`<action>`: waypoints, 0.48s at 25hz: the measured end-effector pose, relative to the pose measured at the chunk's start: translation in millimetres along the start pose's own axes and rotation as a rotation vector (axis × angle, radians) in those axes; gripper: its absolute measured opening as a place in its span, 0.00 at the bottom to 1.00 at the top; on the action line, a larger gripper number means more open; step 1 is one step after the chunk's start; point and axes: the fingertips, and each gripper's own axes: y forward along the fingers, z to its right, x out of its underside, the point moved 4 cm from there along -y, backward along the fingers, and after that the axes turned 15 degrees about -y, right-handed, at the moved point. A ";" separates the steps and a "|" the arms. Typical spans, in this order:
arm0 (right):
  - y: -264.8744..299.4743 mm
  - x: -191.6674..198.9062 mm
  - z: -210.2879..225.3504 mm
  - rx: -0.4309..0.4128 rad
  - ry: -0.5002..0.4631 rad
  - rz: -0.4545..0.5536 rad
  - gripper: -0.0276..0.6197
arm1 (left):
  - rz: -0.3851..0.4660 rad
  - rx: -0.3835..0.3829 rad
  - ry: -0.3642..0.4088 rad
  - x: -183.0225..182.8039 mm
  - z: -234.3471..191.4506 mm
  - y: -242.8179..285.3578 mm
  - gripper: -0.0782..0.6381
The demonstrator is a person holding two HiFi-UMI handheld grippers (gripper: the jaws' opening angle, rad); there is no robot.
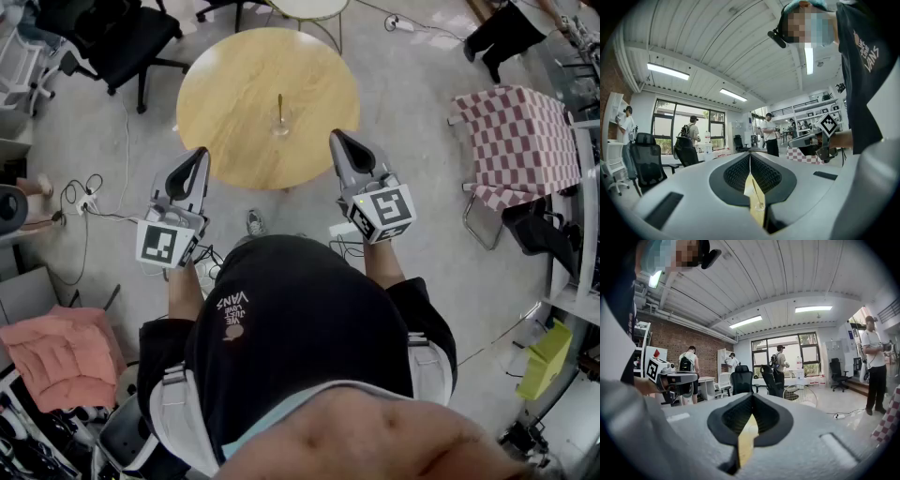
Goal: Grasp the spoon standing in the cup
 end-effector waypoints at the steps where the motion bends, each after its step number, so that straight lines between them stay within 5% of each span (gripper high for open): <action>1: 2.1 0.3 -0.6 -0.001 -0.002 0.001 0.04 | -0.001 -0.001 -0.005 0.6 -1.2 0.8 0.11; 5: 6.8 1.8 -1.6 -0.002 -0.004 0.004 0.04 | -0.028 -0.024 -0.066 0.5 -0.9 3.6 0.11; 12: 13.6 -3.9 -3.7 -0.019 0.020 0.032 0.04 | 0.009 0.003 -0.015 4.6 -14.0 1.6 0.11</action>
